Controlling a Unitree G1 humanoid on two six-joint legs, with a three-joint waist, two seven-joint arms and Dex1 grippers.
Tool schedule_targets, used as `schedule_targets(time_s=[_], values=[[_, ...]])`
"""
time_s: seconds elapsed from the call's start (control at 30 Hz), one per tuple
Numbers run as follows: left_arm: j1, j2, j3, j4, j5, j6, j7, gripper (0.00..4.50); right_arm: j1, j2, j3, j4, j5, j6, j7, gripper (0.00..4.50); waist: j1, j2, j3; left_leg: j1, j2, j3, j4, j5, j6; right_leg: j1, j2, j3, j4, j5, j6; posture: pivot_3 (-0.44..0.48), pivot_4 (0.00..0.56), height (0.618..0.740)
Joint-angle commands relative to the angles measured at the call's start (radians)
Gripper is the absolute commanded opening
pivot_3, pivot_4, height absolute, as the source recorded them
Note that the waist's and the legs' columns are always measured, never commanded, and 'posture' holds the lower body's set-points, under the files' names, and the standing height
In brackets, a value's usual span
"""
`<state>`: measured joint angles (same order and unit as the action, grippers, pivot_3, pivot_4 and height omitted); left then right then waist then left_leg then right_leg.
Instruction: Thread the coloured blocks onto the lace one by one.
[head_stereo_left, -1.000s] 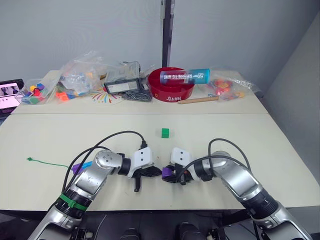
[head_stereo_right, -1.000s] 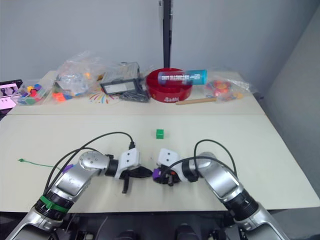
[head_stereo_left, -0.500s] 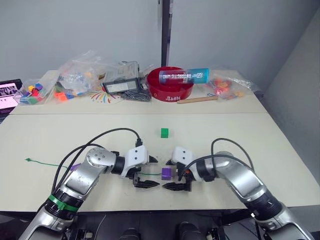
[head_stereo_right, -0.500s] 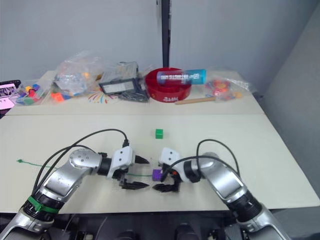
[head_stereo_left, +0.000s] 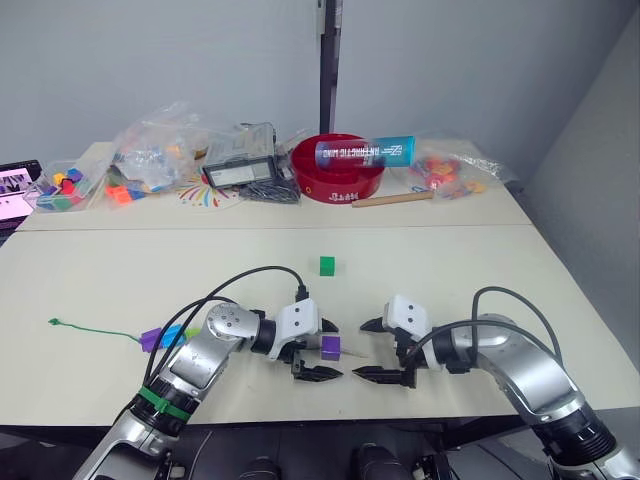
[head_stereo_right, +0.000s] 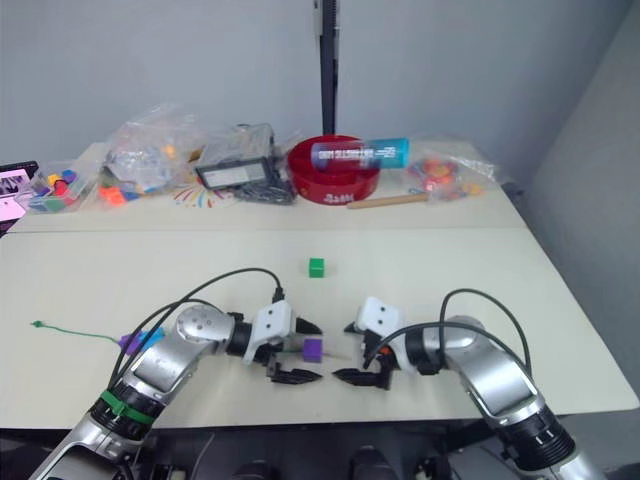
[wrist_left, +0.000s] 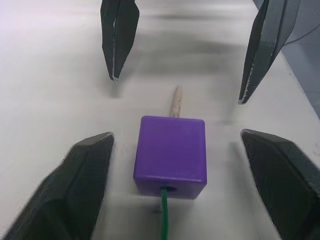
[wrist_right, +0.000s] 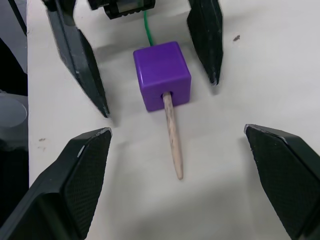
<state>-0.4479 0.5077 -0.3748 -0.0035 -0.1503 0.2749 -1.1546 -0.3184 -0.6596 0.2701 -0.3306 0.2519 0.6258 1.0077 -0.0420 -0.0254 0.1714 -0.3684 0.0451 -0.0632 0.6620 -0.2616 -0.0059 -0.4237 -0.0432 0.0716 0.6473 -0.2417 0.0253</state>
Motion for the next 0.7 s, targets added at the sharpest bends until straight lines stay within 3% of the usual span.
schedule_targets(time_s=[0.03, 0.2, 0.4, 0.7], values=[[-0.027, -0.010, 0.003, 0.006, 0.010, -0.027, 0.003, 2.87, -0.010, 0.011, 0.007, 0.000, -0.011, -0.024, -0.021, 4.50, 0.001, 0.000, 0.000, 0.000, 0.000, 0.000, 0.000, 0.000, 0.000, 0.000, 0.000, 0.000, 0.000, 0.000, 0.000, 0.000, 0.150, 0.731], [-0.031, -0.019, -0.004, 0.020, 0.016, -0.038, -0.005, 1.29, -0.013, 0.013, 0.032, 0.022, -0.023, -0.045, -0.018, 4.50, 0.001, 0.000, 0.000, 0.000, 0.000, 0.000, 0.000, 0.000, 0.000, 0.000, 0.000, 0.000, 0.000, 0.000, 0.000, 0.000, 0.150, 0.731], [-0.026, -0.013, -0.005, 0.015, 0.011, -0.040, -0.026, 1.19, -0.013, 0.013, 0.044, 0.061, -0.042, -0.077, -0.011, 4.50, 0.000, 0.000, 0.000, 0.000, 0.000, 0.000, 0.000, 0.000, 0.000, 0.000, 0.000, 0.000, 0.000, 0.000, 0.000, 0.000, 0.150, 0.731], [-0.036, 0.006, 0.012, 0.037, 0.016, -0.048, -0.044, 1.19, -0.011, -0.010, 0.055, 0.135, -0.074, -0.154, 0.021, 1.65, 0.001, 0.000, 0.000, 0.000, 0.000, 0.000, 0.000, 0.000, 0.000, 0.000, 0.000, 0.000, 0.000, 0.000, 0.000, 0.000, 0.150, 0.731]])
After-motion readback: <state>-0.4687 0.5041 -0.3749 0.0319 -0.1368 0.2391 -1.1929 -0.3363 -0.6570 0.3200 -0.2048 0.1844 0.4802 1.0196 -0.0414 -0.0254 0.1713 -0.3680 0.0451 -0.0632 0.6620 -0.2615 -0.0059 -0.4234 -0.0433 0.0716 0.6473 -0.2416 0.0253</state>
